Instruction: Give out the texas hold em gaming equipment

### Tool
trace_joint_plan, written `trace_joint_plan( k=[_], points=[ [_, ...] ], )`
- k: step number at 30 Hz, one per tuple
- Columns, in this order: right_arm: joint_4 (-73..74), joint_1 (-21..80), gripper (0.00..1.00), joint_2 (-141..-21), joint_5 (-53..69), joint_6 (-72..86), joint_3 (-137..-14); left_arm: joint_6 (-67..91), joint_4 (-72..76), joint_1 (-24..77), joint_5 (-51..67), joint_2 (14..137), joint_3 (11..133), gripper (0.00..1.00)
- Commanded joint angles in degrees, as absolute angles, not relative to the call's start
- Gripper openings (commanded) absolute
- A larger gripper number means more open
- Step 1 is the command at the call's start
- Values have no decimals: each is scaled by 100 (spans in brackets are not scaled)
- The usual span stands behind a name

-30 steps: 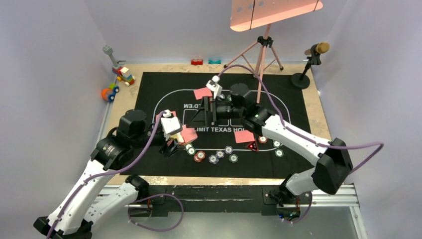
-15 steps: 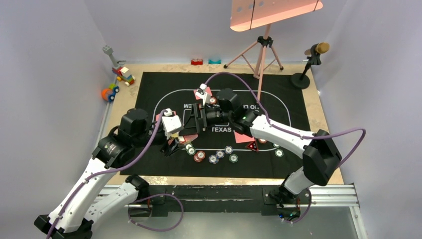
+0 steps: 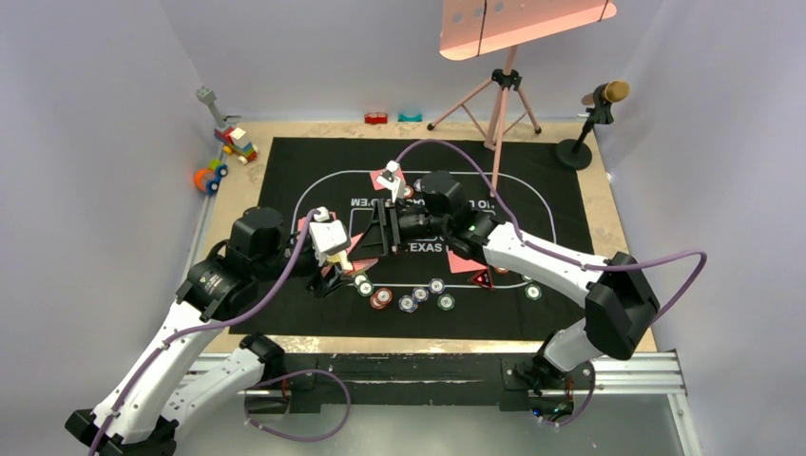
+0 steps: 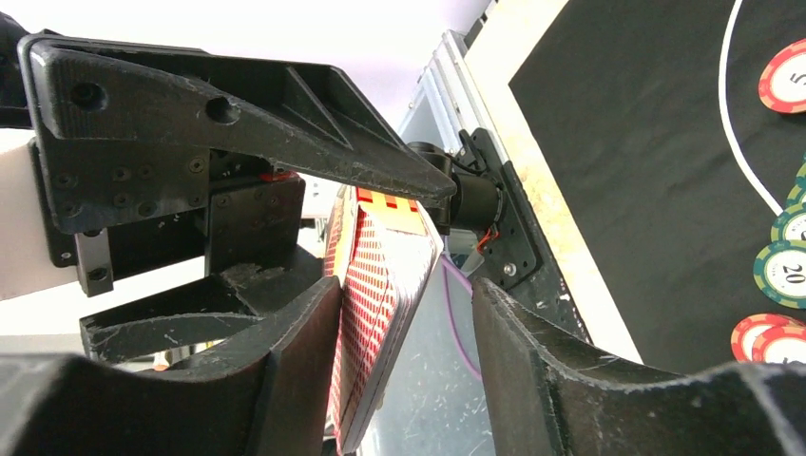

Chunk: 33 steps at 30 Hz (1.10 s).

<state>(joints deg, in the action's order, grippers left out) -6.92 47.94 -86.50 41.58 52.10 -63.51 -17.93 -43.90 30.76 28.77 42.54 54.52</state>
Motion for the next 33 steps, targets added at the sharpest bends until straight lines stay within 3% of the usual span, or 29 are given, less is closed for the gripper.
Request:
trace_joint_plan(
  k=[1,16,26,30,33],
  points=[
    [-783,4680,53,-8385,4256,5266,-6192,-1707,-4020,3040,2966,4171,5671,23],
    [-736,4298,41,-8086,4309,5222,-5886,-1646,-4028,3028,3023,4122,5656,23],
    [-592,3994,38,-7879,4388,5133,-5804,-1630,-4034,3023,3049,4140,5643,22],
    [-472,3889,17,-7866,4491,5121,-5905,-1578,-4000,3011,3074,4148,5626,22],
    [-427,3831,11,-7828,4562,5115,-5981,-1590,-4014,3013,3059,4140,5630,22]
  ],
)
